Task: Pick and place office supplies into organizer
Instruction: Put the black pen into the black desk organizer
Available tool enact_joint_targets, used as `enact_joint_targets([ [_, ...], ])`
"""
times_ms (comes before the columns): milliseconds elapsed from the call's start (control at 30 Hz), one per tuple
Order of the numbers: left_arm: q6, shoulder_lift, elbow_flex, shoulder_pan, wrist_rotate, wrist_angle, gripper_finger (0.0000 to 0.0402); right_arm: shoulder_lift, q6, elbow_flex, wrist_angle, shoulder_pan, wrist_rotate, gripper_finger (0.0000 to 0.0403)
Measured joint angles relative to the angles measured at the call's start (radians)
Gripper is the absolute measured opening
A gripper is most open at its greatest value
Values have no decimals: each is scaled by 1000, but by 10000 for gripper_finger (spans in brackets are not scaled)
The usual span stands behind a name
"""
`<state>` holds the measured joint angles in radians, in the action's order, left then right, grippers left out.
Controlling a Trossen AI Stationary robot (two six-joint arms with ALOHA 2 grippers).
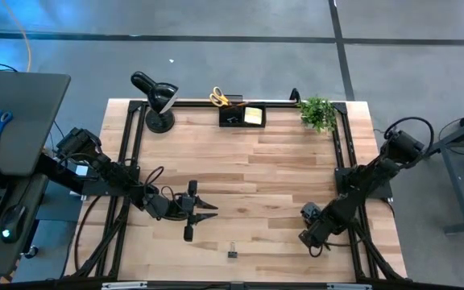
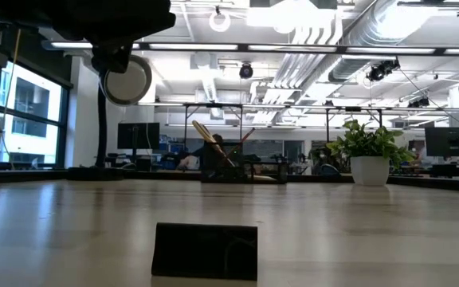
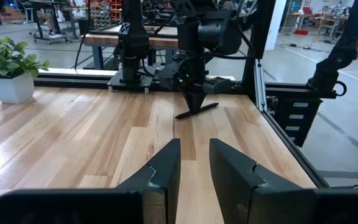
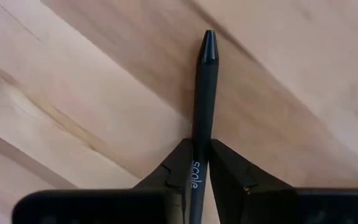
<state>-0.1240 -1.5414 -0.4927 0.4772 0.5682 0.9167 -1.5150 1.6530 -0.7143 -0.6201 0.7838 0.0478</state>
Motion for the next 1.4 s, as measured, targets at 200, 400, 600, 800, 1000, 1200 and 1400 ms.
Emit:
enact_joint_targets([
  [200, 12, 0, 0, 0, 0, 0, 74, 0, -142, 1, 42, -87, -76, 34],
  [400, 12, 0, 0, 0, 0, 0, 74, -2, -387, 2, 165, -237, -202, 32],
  [600, 14, 0, 0, 0, 1, -1, 74, -2, -646, 2, 307, -384, -213, 32],
  [800, 22, 0, 0, 0, 1, -2, 74, -6, -822, 2, 327, -512, -207, 32],
  [1000, 27, 0, 0, 0, 6, -7, 74, -28, -1009, -10, 473, -585, -220, 32],
  [1200, 27, 0, 0, 0, 31, -30, 74, -107, -1194, -152, 421, -612, -264, 32],
  [1400, 33, 0, 0, 0, 35, -61, 74, -219, -1318, -328, 300, -636, -242, 32],
])
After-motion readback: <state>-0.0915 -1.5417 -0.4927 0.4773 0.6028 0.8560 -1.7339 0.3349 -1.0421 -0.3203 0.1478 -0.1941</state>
